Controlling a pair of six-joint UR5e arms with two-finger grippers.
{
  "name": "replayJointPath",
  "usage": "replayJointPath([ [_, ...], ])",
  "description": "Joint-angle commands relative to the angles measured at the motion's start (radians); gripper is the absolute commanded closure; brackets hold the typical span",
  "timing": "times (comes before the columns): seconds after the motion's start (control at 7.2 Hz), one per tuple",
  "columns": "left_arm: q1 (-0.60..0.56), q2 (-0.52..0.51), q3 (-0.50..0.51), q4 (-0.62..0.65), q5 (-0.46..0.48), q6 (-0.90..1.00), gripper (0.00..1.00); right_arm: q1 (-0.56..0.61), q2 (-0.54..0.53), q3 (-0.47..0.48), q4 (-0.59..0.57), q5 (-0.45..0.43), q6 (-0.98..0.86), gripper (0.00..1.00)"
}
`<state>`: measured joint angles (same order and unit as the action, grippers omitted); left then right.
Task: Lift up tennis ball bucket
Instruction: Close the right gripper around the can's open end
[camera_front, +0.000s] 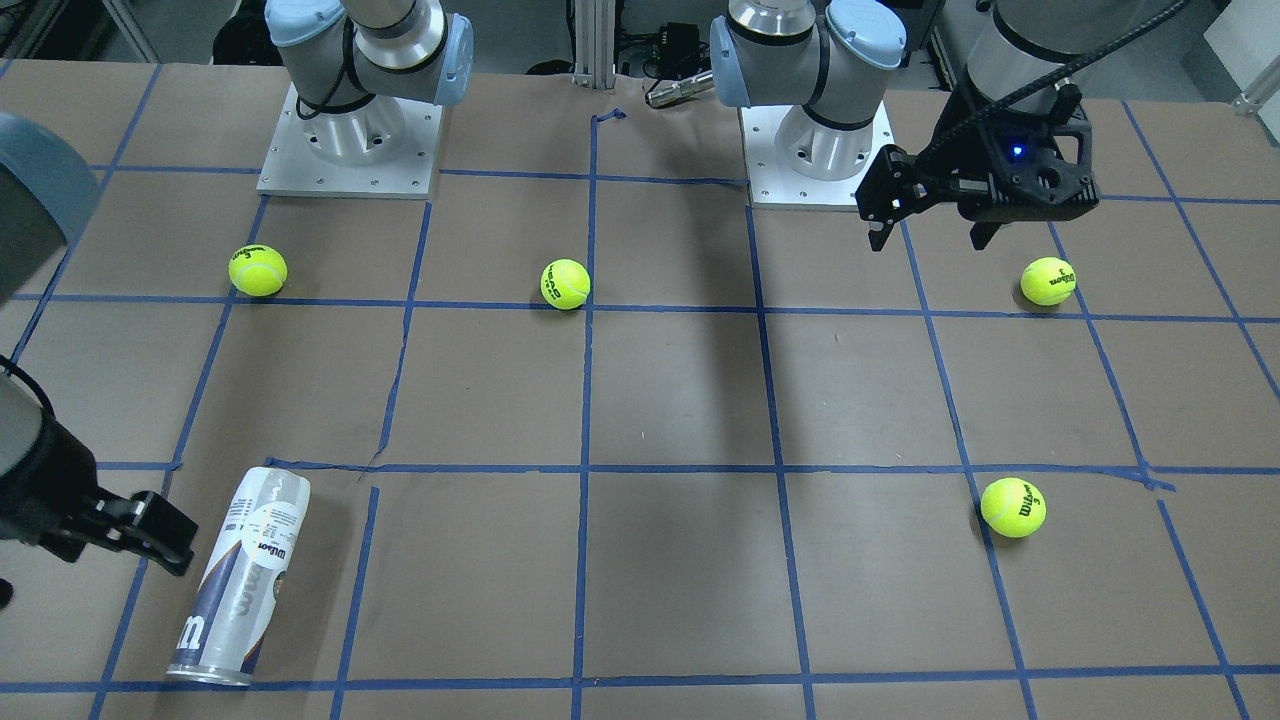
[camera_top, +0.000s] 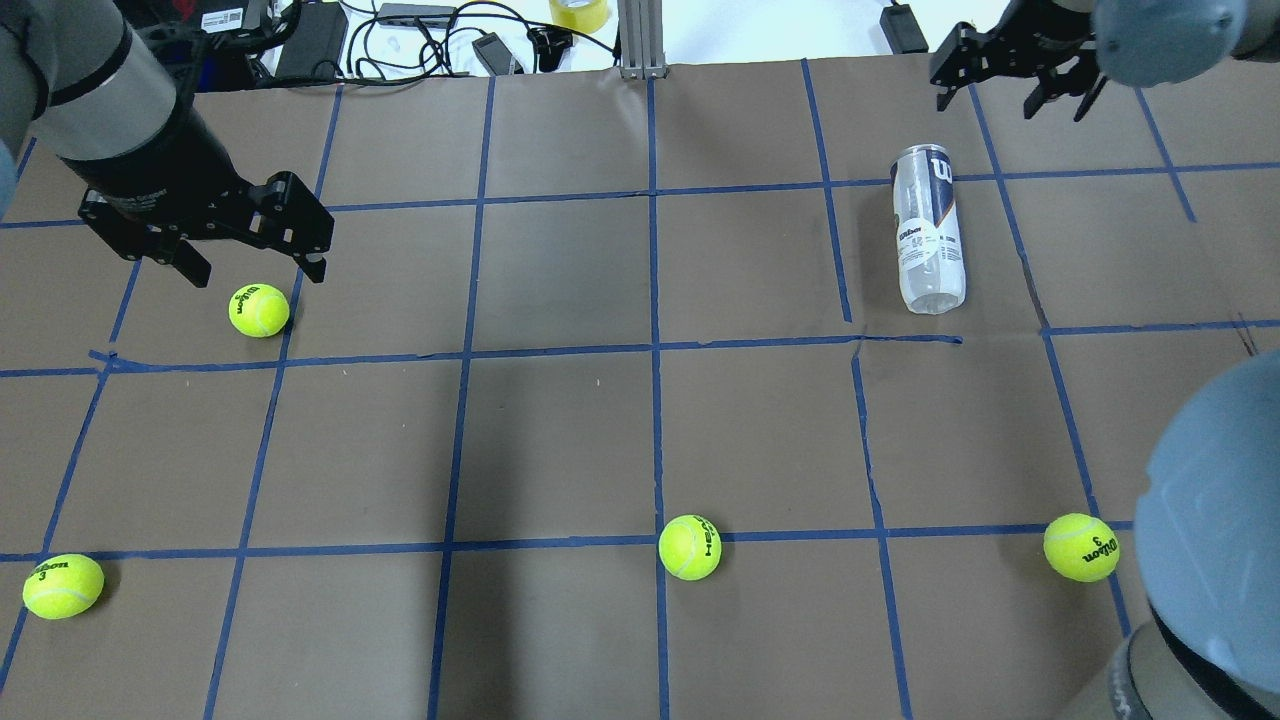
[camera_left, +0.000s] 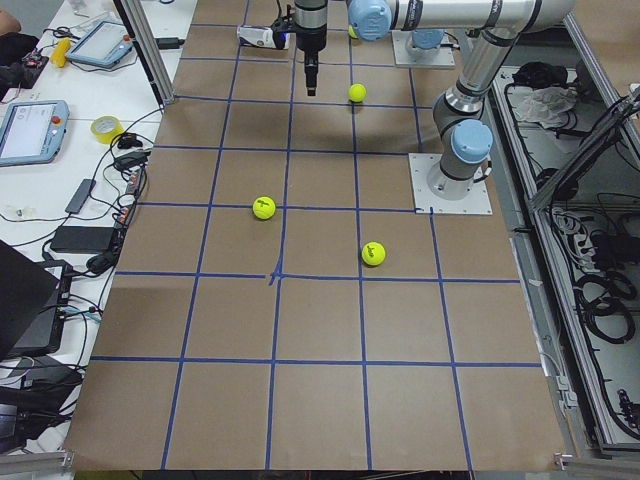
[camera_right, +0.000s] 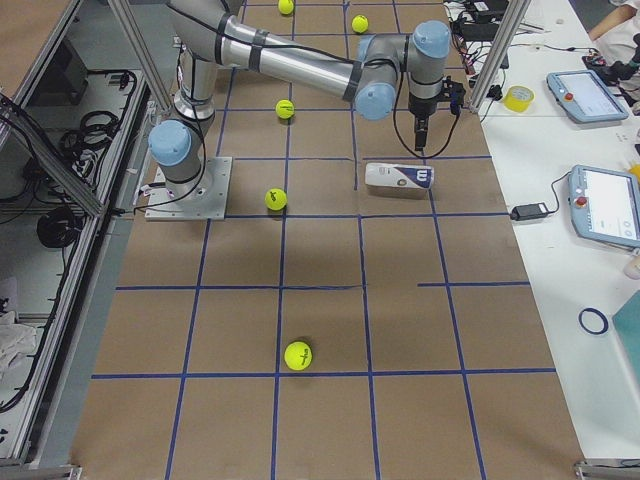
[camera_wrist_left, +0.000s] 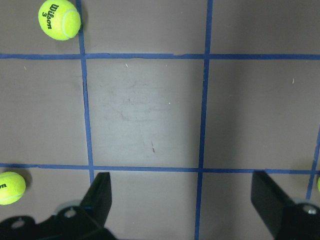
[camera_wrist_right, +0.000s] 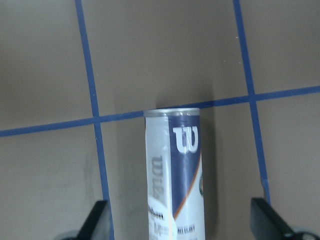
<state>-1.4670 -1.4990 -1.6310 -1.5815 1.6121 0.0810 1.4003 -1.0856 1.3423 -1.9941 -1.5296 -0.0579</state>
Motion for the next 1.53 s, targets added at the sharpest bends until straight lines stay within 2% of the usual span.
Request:
replayJointPath([
  [0.0, 0.005, -0.009, -0.003, 0.034, 0.000, 0.012, 0.00, 0.046, 0.162, -0.034, -0.116, -0.073, -0.011, 0.00],
  [0.28, 0.007, -0.007, -0.003, 0.031, -0.001, 0.005, 0.00, 0.040, 0.173, -0.032, -0.117, -0.084, 0.003, 0.00],
  [0.56, 0.007, -0.009, -0.004, 0.031, -0.001, 0.000, 0.00, 0.039, 0.231, -0.043, -0.124, -0.064, 0.079, 0.00],
  [0.97, 0.007, -0.001, -0.027, 0.035, 0.011, 0.011, 0.00, 0.014, 0.268, -0.052, -0.124, -0.063, 0.082, 0.00],
  [1.39, 0.014, 0.003, -0.026, 0.038, 0.017, 0.003, 0.00, 0.014, 0.293, -0.081, -0.133, -0.020, 0.066, 0.00],
])
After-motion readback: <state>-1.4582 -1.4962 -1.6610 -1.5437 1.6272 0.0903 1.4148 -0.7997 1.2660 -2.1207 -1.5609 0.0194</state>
